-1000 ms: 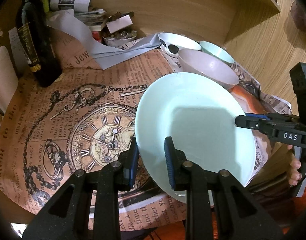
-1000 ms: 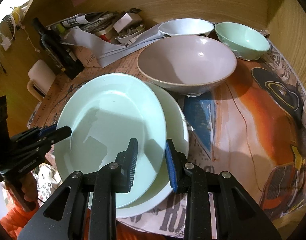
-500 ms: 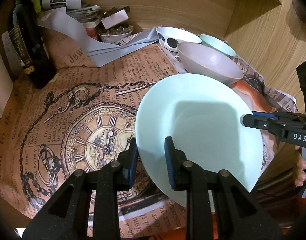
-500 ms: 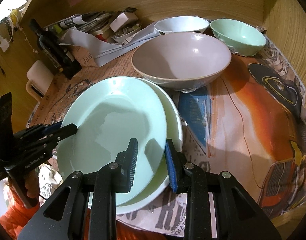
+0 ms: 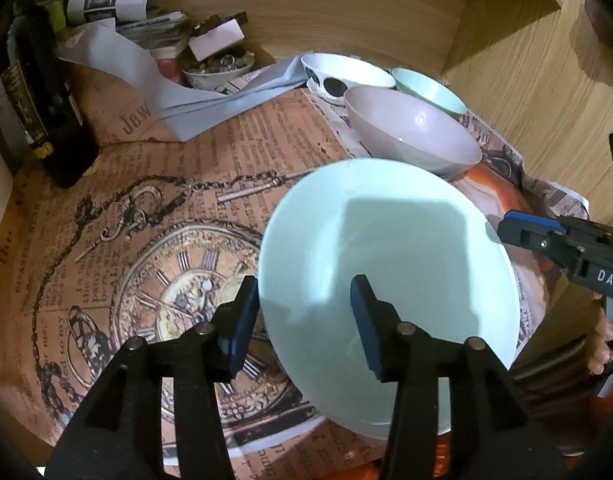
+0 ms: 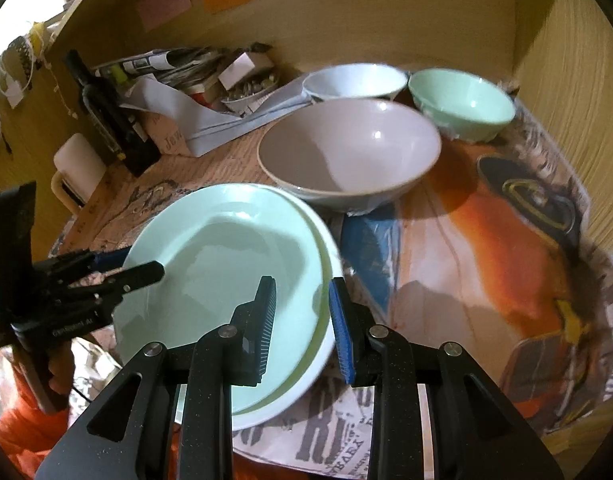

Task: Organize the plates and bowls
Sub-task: 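Open both grippers and release the mint-green plate on the stack, then move both grippers to the rim of the large pale pink bowl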

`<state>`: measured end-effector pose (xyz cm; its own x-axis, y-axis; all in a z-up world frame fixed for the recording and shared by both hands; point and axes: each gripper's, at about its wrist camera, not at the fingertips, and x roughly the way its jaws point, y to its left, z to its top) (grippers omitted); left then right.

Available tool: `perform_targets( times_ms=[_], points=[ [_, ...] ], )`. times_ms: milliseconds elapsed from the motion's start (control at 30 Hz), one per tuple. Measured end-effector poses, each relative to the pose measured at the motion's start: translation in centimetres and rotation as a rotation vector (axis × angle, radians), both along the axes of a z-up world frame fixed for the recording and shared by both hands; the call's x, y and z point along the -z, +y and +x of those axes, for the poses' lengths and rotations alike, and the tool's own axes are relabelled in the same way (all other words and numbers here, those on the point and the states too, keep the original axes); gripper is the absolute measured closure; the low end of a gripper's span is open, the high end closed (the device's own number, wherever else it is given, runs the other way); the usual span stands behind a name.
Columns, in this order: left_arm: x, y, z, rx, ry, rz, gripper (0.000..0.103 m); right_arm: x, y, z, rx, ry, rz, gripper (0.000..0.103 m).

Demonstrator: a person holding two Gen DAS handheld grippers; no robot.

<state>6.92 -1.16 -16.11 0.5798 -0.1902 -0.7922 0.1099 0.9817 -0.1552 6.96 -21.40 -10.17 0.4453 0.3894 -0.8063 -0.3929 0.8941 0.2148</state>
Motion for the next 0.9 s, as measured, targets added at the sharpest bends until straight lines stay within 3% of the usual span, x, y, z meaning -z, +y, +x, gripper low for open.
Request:
perform_targets(
  times_ms=[100, 467, 567, 633, 900],
  points=[
    [-0.9, 0.4, 0.1, -0.015, -0.024, -0.007, 0.053, -0.6, -0.3, 0.2, 0.012, -0.035, 0.001, 0.076],
    [-6.2, 0.6, 1.4, -0.033, -0.169, 0.024, 0.047, -3.5, -2.0, 2.1, 0.120, -0.217, 0.023, 0.039],
    [-7.4, 0.4, 2.5, -0.045, -0.204, 0.031, 0.022, -3.9, -2.6, 2.9, 0.155, -0.244, 0.034, 0.028],
    [-7.9, 0.4, 3.1, -0.052, -0.226, 0.023, 0.015, -4.1, -2.8, 3.5, 0.168, -0.255, 0.038, 0.023],
    [-8.0, -0.8, 7.4, -0.017, -0.204, 0.052, 0.014, -3.2, -3.3, 6.2, 0.209, -0.250, 0.026, 0.020]
  ],
)
